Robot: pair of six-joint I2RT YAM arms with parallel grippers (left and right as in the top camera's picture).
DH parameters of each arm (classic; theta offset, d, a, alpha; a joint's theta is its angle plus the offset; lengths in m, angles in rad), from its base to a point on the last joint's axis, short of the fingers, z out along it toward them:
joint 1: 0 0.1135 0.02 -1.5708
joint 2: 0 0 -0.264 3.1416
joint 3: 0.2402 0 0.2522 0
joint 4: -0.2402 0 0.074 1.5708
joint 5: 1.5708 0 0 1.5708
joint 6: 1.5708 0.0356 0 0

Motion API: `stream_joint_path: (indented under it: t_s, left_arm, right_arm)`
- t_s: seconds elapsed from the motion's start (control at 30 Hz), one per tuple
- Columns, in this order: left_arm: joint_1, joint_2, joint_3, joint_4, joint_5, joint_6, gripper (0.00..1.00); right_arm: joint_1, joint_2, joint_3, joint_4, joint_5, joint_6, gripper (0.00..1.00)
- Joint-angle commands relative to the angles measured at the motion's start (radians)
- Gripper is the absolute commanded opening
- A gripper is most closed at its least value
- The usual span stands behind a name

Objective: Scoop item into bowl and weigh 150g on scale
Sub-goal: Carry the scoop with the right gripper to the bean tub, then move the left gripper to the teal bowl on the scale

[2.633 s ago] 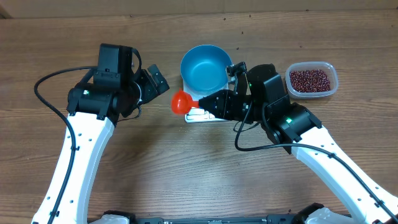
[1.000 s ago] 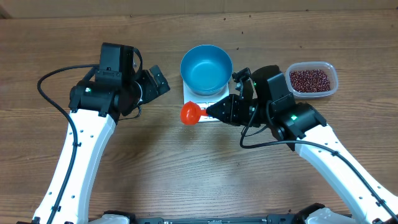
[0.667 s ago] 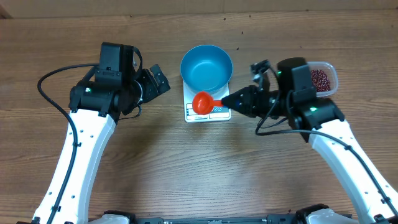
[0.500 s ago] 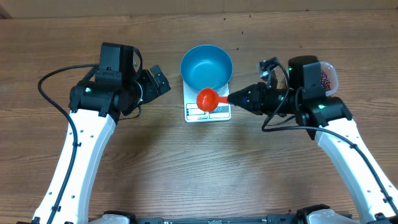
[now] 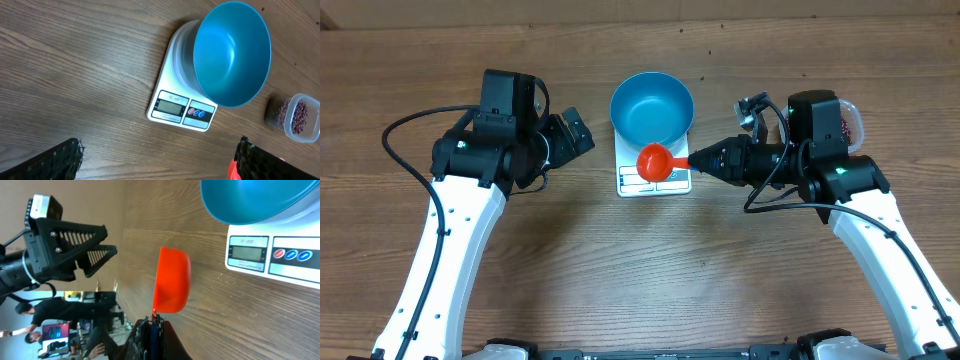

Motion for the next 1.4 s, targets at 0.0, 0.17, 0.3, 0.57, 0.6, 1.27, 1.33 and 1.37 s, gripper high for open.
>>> stream_joint_path:
  t_s: [0.0,0.17,0.3,0.57,0.6,1.27,1.33,1.37]
  left_arm:
    - [-0.008,0.006,-0.005,-0.005,0.013,0.062,1.00]
    - [-0.008,0.006,-0.005,0.014,0.016,0.107,0.99]
    - [-0.008,0.006,-0.005,0.061,0.079,0.182,0.95]
    - [-0.059,0.006,0.024,0.093,0.169,0.285,0.69]
    - [-0.076,0.006,0.028,0.093,0.167,0.289,0.62]
    - [-0.473,0.179,0.034,0.144,-0.179,0.159,0.04]
    - [-0.487,0.225,0.034,0.171,-0.187,0.159,0.04]
    - [-0.492,0.245,0.034,0.182,-0.187,0.158,0.04]
  right_arm:
    - [-0.004,-0.038,0.039,0.001,0.045,-0.018,0.04]
    - [-0.004,-0.047,0.117,-0.117,0.181,-0.046,0.04]
    - [-0.006,-0.047,0.242,-0.269,0.312,-0.114,0.04]
    - [-0.158,-0.047,0.502,-0.513,0.389,-0.202,0.04]
    - [-0.190,-0.047,0.518,-0.527,0.389,-0.203,0.04]
    - [-0.515,-0.014,0.537,-0.618,0.450,-0.392,0.04]
    - [-0.515,-0.009,0.537,-0.619,0.450,-0.392,0.04]
    - [-0.515,-0.008,0.537,-0.620,0.449,-0.392,0.04]
